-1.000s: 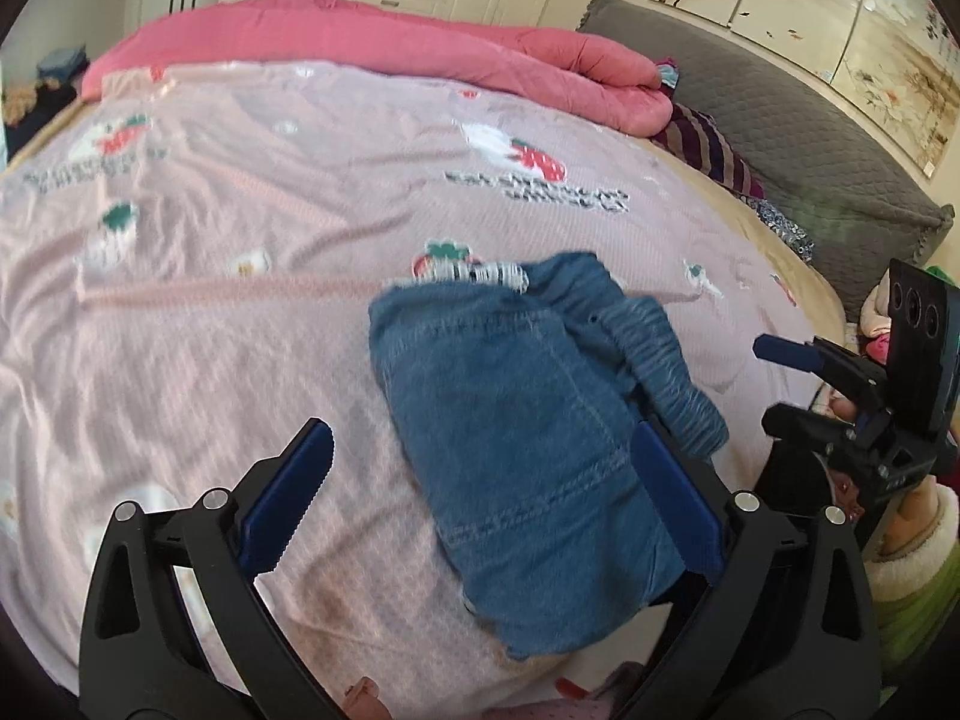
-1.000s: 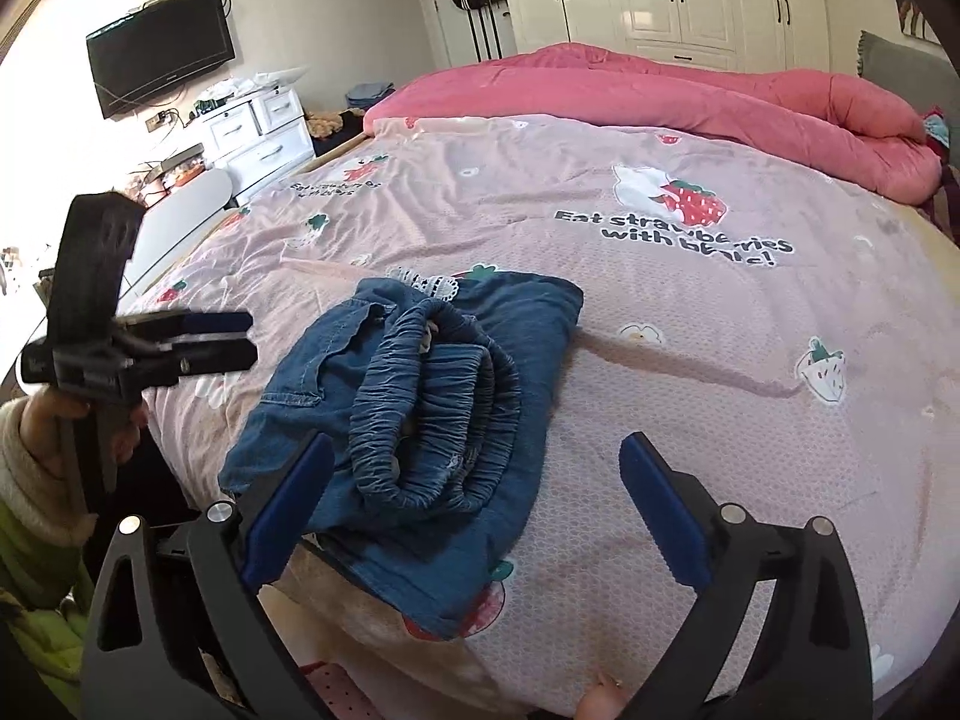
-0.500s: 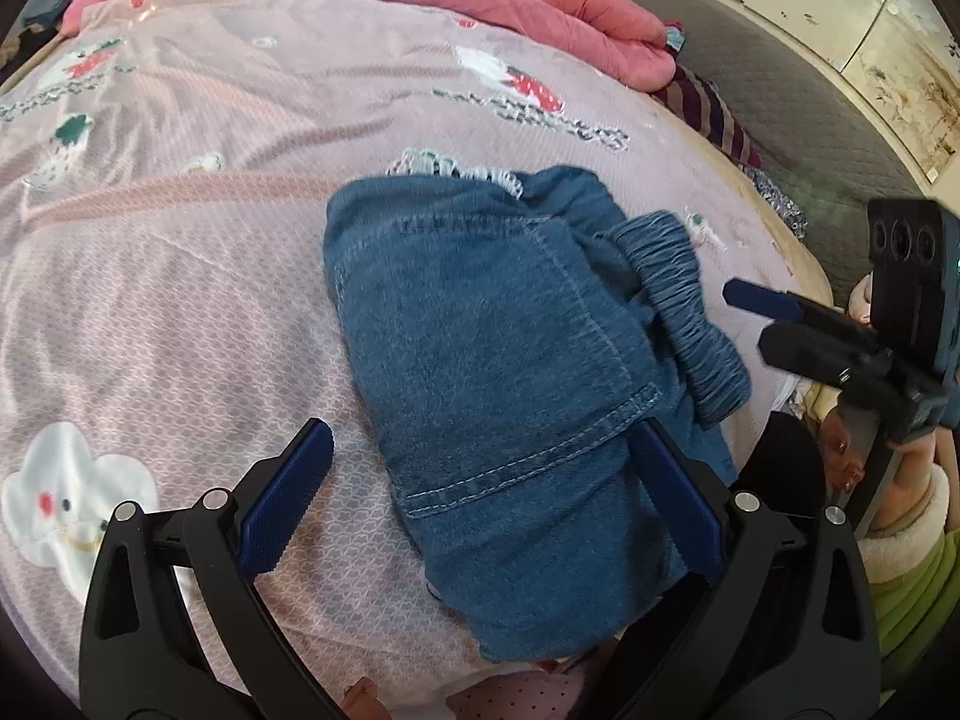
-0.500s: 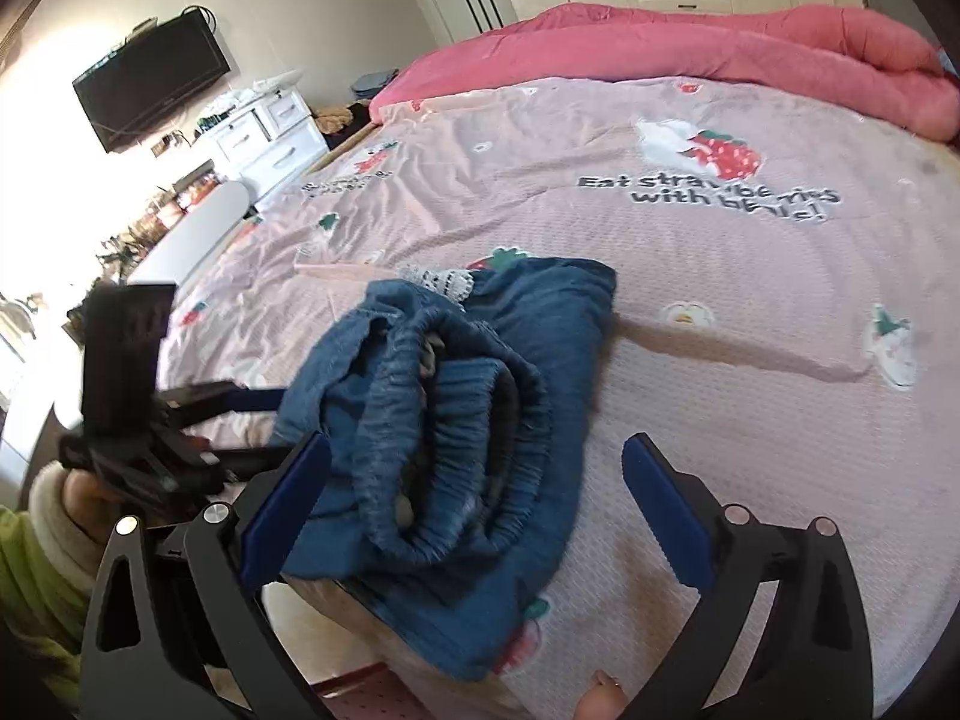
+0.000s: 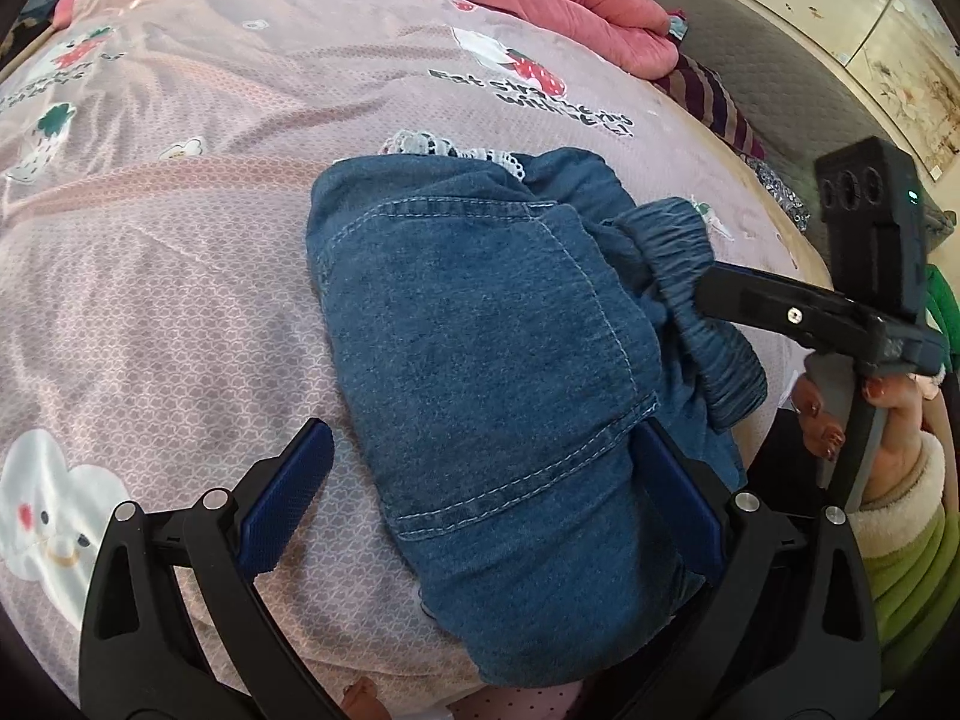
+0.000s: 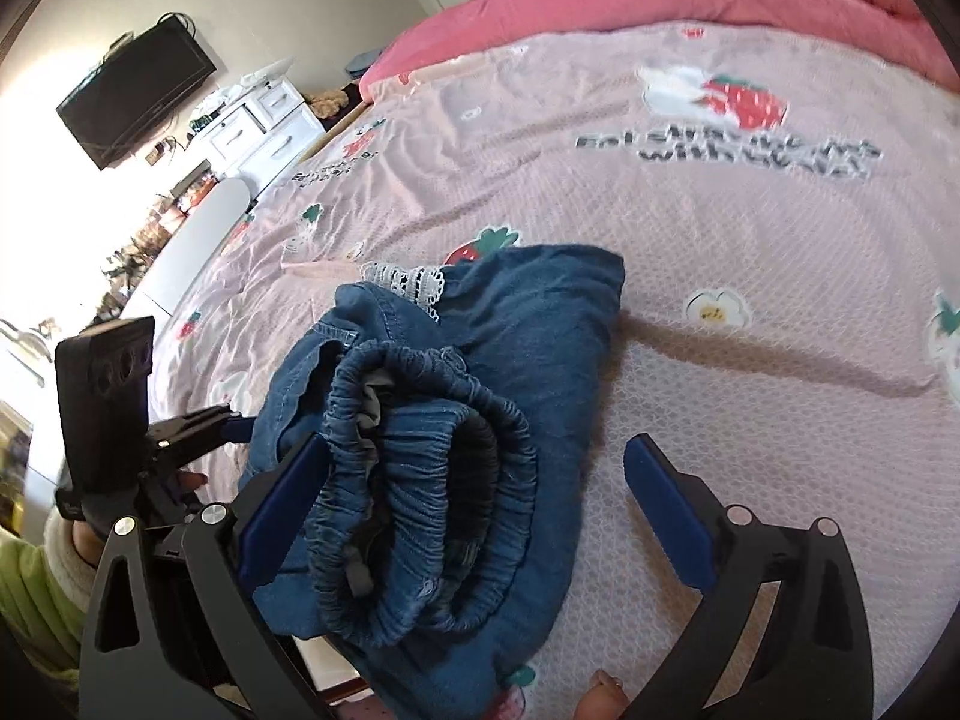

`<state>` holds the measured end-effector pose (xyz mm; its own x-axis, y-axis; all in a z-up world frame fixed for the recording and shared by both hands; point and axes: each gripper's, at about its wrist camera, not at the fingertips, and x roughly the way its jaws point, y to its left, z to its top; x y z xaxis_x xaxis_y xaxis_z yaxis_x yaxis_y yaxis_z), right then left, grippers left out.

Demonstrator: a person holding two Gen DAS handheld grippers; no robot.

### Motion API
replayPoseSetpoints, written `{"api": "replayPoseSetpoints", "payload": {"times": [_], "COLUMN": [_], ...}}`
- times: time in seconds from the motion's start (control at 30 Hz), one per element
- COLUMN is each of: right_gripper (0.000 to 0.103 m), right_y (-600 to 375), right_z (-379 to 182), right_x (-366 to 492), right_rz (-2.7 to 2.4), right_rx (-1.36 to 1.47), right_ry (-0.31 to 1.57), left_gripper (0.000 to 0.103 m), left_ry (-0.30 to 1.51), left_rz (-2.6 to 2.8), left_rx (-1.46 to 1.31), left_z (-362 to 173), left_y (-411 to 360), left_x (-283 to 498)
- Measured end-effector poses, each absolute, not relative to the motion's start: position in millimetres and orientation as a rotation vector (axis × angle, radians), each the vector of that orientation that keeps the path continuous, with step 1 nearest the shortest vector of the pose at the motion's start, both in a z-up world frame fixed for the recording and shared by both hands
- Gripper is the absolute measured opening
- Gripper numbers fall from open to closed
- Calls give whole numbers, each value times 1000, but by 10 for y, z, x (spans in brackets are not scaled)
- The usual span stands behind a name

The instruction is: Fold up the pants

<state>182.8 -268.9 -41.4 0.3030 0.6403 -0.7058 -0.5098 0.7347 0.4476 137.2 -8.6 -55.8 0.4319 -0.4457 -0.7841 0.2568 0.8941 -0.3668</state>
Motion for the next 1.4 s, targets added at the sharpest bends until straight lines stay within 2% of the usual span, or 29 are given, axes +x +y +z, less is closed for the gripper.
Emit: {"api": "replayPoseSetpoints", "payload": {"times": [0.2,0.73,0.8,0.83,0.9,0.97,1.03,1.27,1.4], "right_gripper": [98,97,88,78,76,66,61,50,47], "right_y": [-2699,-2611,-2613,-2623,-2630,-2641,-2662,-2695,-2699], "right_z": [-548,-619,-623,-623,-629,-638,-639,-541,-411], "right_x": [1944,1986,1982,1971,1963,1958,1942,1806,1724], "right_rz": [803,863,880,899,902,903,904,885,882], "right_rx": [210,204,207,218,218,222,231,203,182], "right_ry": [1067,1061,1056,1055,1051,1049,1046,990,940], "left_gripper": [93,93,90,85,77,61,55,44,42], "left_ry": [1047,1042,1043,1041,1039,1031,1023,996,974], "left_rz": [-462,-491,-500,-500,-500,-486,-486,-481,-482], "left_rx": [-214,-196,-185,-177,-179,-157,-150,-139,-139], "left_z": [-611,-634,-635,-630,-620,-598,-574,-490,-399], "left_y": [-109,-259,-282,-297,-297,-303,-302,-301,-302], "left_x": [1419,1512,1489,1484,1470,1466,1456,1412,1387]}}
